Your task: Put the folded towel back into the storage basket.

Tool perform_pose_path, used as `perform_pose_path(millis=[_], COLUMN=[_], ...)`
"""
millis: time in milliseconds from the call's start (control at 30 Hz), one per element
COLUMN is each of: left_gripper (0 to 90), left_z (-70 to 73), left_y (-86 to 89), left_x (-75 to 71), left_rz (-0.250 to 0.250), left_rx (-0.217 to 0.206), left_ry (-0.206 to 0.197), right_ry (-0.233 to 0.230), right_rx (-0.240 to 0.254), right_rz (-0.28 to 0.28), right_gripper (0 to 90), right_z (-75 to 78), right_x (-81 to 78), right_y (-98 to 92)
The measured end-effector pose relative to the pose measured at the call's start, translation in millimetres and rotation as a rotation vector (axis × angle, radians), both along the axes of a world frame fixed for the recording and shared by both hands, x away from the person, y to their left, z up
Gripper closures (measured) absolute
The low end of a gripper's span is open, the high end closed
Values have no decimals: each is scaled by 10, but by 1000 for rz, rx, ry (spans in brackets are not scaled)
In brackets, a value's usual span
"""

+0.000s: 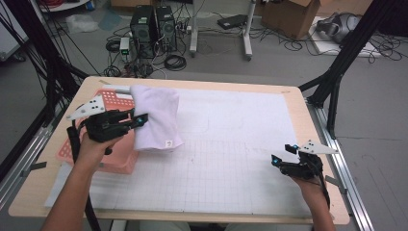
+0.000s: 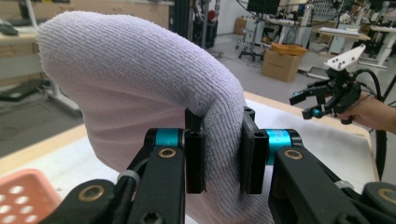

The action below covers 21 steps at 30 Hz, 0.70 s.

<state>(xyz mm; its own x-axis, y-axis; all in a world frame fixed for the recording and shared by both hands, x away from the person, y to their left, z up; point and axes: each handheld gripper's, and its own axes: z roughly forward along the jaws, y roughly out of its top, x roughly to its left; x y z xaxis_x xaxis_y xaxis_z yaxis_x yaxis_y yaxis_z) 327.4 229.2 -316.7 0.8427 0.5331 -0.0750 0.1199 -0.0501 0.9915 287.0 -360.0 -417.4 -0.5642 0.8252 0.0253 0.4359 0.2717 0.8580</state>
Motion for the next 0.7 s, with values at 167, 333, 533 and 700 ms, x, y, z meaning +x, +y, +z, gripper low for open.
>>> perform_pose_path(millis=[167,333,533,700], left_gripper=[754,753,753,753], left_z=[71,131,193,200], left_y=[184,376,629,872], left_x=[-32,-20,11,8], left_rz=[25,26,48,67], left_rx=[-17,-27,-25,-45], left_ry=[-15,-19,-29,-42], right_ry=[-5,2,0,-3], right_rx=[-3,-5,-13,-30], right_rz=[3,3,5,3], right_gripper=[264,264,264,264], right_z=[11,5,15,10], right_x=[1,4,1,0], right_y=[12,28,35,51])
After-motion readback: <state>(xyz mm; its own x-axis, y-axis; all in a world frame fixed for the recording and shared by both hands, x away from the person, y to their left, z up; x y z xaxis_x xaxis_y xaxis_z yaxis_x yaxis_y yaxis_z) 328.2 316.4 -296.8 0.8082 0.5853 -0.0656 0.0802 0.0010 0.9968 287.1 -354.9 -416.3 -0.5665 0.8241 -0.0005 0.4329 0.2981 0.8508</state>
